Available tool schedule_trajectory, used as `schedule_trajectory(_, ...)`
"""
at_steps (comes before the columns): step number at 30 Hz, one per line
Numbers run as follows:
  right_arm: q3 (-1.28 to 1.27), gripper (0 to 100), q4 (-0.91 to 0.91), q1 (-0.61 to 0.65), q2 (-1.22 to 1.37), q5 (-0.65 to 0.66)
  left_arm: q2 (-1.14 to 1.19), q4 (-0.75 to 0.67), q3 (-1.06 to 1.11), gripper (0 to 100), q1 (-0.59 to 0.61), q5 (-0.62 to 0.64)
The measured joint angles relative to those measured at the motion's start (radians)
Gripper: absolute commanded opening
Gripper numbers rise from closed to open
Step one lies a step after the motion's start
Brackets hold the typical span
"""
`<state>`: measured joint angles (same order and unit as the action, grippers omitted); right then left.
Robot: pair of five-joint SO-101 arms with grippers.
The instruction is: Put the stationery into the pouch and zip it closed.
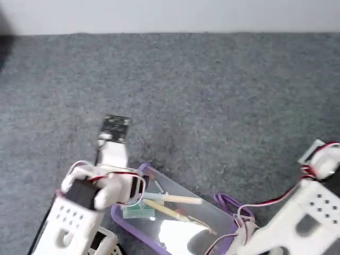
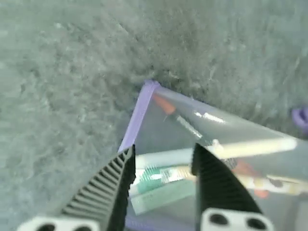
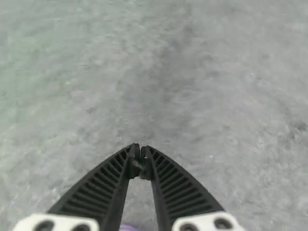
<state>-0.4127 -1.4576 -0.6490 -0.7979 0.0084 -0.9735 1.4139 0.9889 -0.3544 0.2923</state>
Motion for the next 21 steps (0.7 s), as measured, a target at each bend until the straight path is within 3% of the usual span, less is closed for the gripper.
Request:
schedule_trajectory(6, -0.143, 0.9, -0.003, 0.15, -0.069, 0.0, 0.123, -0.149, 0.009, 1, -0.005, -0.002)
schedule_trajectory(11, -0.345, 0.9, -0.003, 0.265, -0.164, 0.0, 0.172, -0.264, 0.011, 1, 0.058, 0.026)
schedule_trajectory(21, -0.674, 0.8, -0.003, 0.425, -0.674, 0.0, 0.075, -0.275, 0.06, 1, 0.187, 0.077)
